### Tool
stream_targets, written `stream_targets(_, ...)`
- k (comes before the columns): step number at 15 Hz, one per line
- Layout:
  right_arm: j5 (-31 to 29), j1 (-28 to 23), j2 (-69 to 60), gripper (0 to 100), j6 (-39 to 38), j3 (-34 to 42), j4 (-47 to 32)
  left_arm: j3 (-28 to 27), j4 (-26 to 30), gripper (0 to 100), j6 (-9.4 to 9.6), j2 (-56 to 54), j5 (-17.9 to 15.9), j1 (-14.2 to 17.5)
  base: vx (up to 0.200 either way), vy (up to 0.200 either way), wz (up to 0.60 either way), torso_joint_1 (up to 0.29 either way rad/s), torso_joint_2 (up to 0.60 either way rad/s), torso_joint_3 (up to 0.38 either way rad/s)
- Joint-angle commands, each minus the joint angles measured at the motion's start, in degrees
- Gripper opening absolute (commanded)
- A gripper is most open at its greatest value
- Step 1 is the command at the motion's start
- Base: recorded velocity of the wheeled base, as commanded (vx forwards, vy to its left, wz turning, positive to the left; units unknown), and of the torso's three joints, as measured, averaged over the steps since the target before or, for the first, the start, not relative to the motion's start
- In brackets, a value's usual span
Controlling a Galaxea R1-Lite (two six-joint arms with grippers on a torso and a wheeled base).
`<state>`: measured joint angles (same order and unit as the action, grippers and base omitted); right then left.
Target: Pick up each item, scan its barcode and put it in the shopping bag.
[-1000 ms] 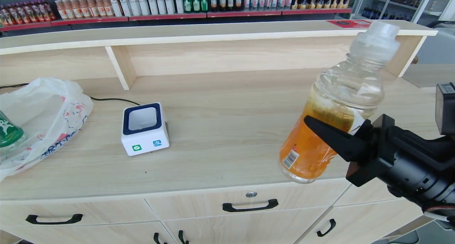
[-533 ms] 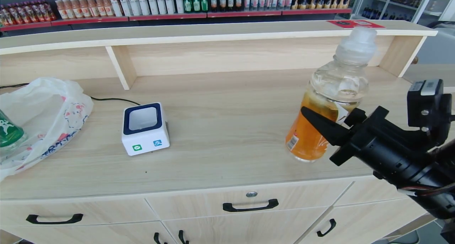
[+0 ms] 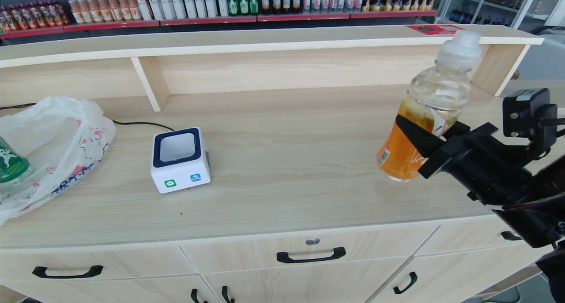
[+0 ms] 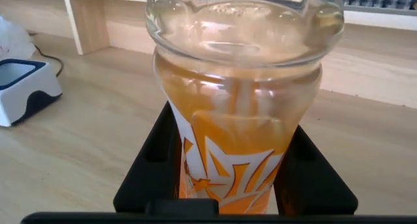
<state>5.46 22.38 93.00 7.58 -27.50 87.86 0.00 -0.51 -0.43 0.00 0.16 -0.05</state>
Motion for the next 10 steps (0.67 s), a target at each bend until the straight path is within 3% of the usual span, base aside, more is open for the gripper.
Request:
stream_targets(1,-1.24,-3.31,0.69,0,-1.25,-3.7,0.12,0.0,-0.02,100,-0.19,0.09,0.02,0.05,0.0,0.0,0.0,0.0,0.0,0.0)
stream_targets(6,-1.95,-7.53,1.22,0,-3.28,-6.78,0.21,0.0,-0.02,100,-0.19,0.0,0.02,0.05,0.0,0.0,0.0,0.0,0.0,0.0)
stream_targets(9,-2.03,-7.88,1.74,0,-3.36,-8.27,0.12,0.0,-0.02,100,-0.19,0.0,0.02,0.05,-0.2,0.0,0.0,0.012,0.01,0.002)
stream_targets(10,-2.03,-8.41,1.83,0,-3.36,-8.71,0.12,0.0,-0.02,100,-0.1,0.0,0.02,0.05,0.0,0.0,0.0,0.0,0.0,0.0)
